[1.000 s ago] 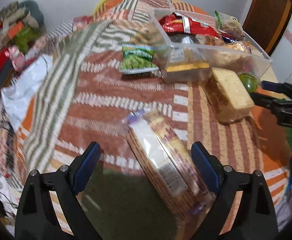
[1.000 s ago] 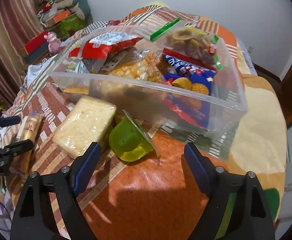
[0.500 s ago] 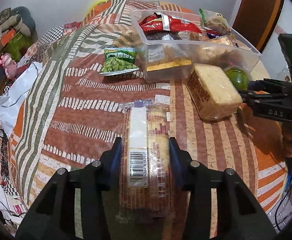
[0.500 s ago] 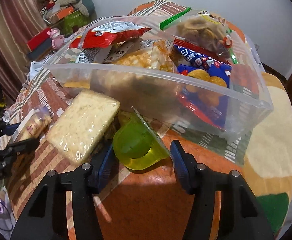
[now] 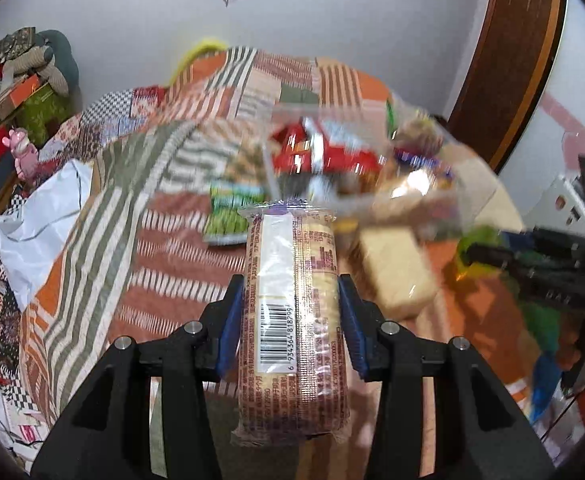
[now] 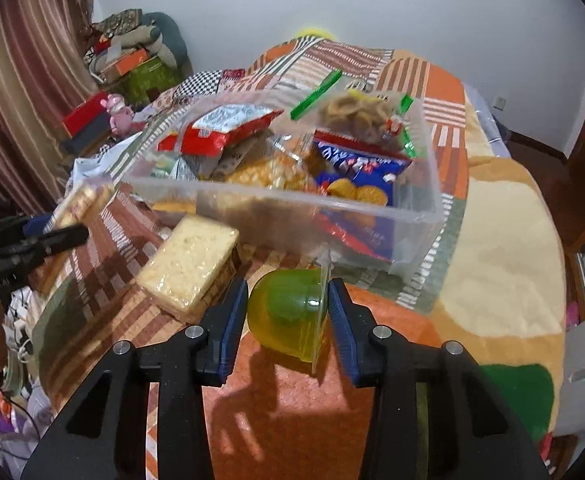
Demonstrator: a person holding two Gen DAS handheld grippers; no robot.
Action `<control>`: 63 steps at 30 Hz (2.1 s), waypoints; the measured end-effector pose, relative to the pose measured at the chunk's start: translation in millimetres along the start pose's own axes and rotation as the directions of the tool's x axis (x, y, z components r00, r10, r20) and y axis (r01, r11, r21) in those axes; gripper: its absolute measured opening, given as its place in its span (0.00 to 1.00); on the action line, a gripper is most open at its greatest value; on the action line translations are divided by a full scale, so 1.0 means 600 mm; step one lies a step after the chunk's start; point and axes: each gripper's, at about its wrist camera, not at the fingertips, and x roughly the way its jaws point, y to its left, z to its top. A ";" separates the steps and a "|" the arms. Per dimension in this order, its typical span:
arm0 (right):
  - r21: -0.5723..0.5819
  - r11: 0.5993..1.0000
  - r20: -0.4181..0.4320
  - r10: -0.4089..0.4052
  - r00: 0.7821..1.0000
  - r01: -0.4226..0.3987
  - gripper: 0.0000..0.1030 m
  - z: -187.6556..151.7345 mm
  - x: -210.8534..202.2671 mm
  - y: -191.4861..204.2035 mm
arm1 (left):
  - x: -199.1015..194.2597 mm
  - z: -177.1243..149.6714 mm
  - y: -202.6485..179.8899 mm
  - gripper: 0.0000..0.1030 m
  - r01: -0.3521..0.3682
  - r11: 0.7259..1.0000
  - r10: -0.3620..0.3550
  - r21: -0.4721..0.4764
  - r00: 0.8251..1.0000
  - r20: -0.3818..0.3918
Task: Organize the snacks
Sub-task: 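Place wafer roll into the box with left tool while right tool drops jelly cup in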
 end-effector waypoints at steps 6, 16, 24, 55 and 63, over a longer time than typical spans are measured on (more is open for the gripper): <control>0.016 1.000 0.031 0.004 1.000 -0.005 0.36 0.009 -0.011 -0.007 | -0.020 0.049 -0.014 0.44 0.041 0.999 -0.039 -0.029 0.997 0.062; 0.033 0.999 0.163 -0.019 0.986 0.014 0.36 0.067 -0.058 -0.015 | -0.023 0.132 -0.047 0.44 0.081 0.997 -0.079 -0.011 0.988 0.136; 0.035 0.999 0.222 -0.037 0.974 0.029 0.36 0.114 -0.050 -0.023 | 0.016 0.184 -0.073 0.44 0.102 0.995 -0.099 -0.008 0.984 0.145; 0.002 1.000 0.136 -0.023 0.990 0.023 0.41 0.150 0.020 -0.035 | 0.162 0.219 -0.107 0.44 0.134 0.991 -0.134 -0.019 0.991 0.006; -0.012 1.000 0.154 -0.026 0.988 0.029 0.46 0.140 -0.013 -0.017 | 0.095 0.211 -0.089 0.44 0.102 0.995 -0.101 -0.009 0.993 0.056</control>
